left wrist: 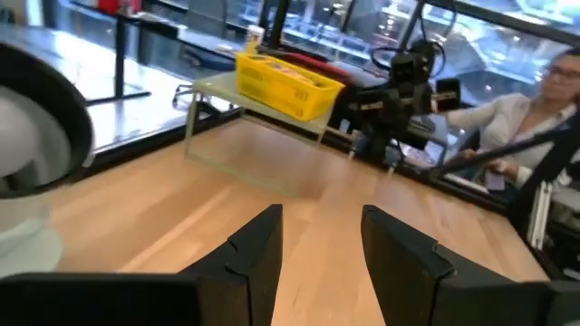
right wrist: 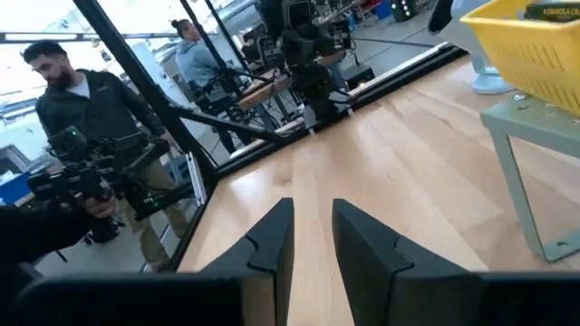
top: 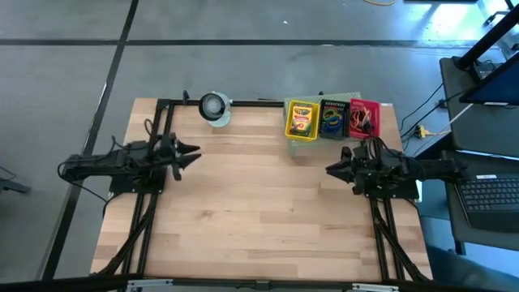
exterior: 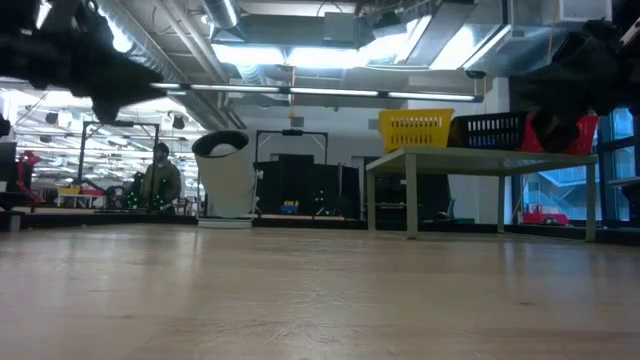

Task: Pick & Place Office Desk Supplies
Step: Return to Home Position

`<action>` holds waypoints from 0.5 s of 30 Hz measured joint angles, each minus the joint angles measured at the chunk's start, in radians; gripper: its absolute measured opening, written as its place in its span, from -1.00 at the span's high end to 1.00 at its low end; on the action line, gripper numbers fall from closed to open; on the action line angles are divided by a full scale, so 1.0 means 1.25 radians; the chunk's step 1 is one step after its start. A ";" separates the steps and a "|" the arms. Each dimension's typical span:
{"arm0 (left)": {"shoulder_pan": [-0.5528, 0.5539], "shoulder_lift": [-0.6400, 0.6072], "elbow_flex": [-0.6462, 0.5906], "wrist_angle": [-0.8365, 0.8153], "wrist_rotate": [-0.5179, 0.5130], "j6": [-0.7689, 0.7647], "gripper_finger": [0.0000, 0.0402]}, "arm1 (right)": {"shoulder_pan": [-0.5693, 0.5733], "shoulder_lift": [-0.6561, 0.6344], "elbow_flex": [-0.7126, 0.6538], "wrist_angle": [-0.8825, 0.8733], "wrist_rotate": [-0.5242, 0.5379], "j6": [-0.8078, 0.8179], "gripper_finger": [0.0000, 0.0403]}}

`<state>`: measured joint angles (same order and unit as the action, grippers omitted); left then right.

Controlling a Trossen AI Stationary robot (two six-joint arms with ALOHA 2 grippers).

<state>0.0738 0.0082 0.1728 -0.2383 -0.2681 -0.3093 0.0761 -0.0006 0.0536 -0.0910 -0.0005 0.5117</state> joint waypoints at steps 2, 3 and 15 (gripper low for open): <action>0.000 0.000 -0.027 0.021 0.014 0.013 0.26 | 0.000 0.000 0.000 -0.002 -0.004 -0.002 0.60; 0.000 0.000 -0.036 0.020 0.021 0.020 0.26 | 0.000 0.000 0.000 -0.001 -0.008 -0.002 0.60; 0.000 0.005 -0.069 0.041 0.067 0.075 0.26 | 0.000 0.000 0.000 0.011 -0.114 0.018 0.60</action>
<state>0.0738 0.0151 0.0872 -0.1871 -0.1844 -0.2157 0.0761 -0.0006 0.0539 -0.0776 -0.1431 0.5338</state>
